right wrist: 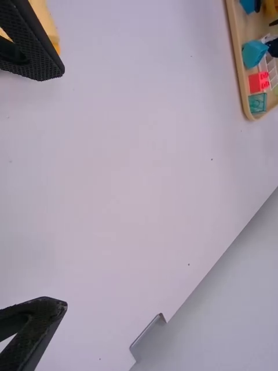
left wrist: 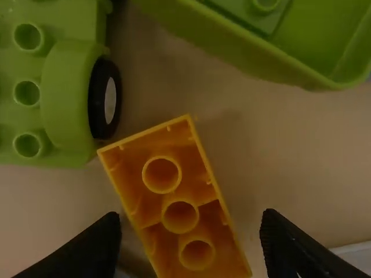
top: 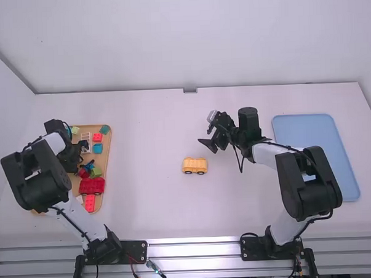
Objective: Assemble lego blocks to make yellow taxi
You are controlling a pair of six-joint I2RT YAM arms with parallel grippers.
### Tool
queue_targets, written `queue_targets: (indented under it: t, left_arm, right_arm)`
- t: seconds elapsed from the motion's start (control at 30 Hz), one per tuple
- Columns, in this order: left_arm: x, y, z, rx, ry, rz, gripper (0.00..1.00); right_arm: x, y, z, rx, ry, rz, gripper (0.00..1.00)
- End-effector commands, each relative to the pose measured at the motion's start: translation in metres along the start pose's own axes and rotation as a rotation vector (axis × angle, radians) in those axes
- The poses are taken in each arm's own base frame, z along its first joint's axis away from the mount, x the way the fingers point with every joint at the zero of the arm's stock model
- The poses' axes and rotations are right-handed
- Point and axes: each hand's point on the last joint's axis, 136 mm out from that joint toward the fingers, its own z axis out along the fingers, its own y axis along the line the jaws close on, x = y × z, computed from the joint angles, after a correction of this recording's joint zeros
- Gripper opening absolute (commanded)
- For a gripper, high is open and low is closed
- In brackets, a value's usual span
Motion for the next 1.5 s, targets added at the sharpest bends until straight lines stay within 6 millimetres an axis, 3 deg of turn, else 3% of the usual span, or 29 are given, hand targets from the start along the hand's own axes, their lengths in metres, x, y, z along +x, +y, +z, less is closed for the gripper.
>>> queue_targets:
  t: [0.0,0.4,0.8,1.07,1.2,1.47]
  left_arm:
    - [0.002,0.008,0.002,-0.016,0.000,-0.008,0.58]
    - [-0.001,0.006,0.002,-0.011,-0.008,-0.018,0.31]
    - [-0.005,-0.003,-0.003,0.011,-0.010,0.042,0.26]
    - [-0.009,-0.036,-0.025,0.114,0.036,0.188,0.21]
    - [-0.008,-0.055,-0.045,0.215,0.060,0.250,0.13]
    - [-0.017,-0.060,-0.094,0.294,0.005,0.311,0.14]
  right_arm:
    - [-0.007,-0.002,0.000,-0.001,-0.014,-0.009,0.99]
    - [-0.004,0.000,0.000,-0.008,-0.003,0.003,0.99]
    - [-0.004,0.000,0.000,-0.008,-0.003,0.003,0.99]
    - [-0.007,0.000,0.000,-0.007,-0.011,0.042,0.99]
    - [-0.011,-0.003,0.000,0.002,-0.028,0.087,0.99]
    - [-0.030,-0.013,0.000,0.010,-0.073,0.182,0.99]
